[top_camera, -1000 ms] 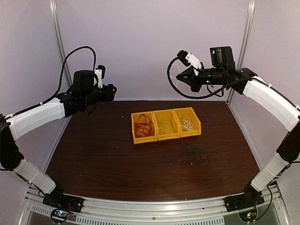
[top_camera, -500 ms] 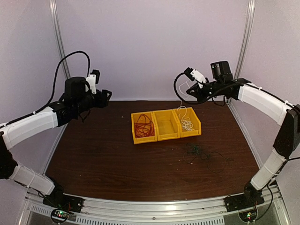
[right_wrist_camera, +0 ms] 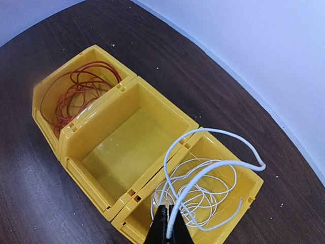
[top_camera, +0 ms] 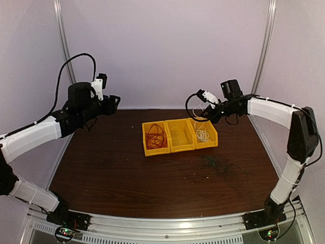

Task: Untangle the cables
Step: Place the untangled cable in the bin.

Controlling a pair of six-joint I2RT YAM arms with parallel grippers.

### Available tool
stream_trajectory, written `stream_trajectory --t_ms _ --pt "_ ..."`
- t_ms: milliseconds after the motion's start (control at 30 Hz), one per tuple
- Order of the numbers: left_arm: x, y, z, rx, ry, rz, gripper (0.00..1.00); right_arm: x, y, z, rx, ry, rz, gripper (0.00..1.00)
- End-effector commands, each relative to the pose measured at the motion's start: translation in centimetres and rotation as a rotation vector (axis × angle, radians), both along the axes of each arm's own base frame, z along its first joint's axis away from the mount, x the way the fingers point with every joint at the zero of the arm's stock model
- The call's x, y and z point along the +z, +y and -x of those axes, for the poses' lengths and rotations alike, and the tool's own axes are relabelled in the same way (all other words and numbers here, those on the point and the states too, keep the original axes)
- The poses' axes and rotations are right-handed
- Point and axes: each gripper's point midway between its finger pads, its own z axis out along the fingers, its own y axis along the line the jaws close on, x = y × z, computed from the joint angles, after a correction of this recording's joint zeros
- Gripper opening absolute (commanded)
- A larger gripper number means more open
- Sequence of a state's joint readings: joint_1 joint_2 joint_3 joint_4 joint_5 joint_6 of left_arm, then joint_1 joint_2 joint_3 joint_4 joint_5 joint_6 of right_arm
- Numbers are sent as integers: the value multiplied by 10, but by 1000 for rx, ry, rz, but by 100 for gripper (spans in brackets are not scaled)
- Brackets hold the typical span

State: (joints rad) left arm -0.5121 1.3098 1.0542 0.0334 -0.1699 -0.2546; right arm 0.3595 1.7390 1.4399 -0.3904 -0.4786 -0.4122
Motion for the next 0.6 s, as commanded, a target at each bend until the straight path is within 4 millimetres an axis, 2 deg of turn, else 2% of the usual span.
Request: stream_trajectory --t_ms 0,233,300,400,567 --pt "13 2 1 0 -49 9 61 -34 -1 -8 -19 91 -6 0" --pt "17 4 3 2 -62 5 61 -79 2 -24 -48 242 -21 0" --pt "18 5 3 4 -64 3 61 -94 -2 -30 -77 284 -26 0" --pt "19 3 4 -6 -65 8 61 -108 -12 -39 -128 322 -29 0" --pt "20 1 4 -18 -64 10 61 -120 -21 -38 -156 349 -1 0"
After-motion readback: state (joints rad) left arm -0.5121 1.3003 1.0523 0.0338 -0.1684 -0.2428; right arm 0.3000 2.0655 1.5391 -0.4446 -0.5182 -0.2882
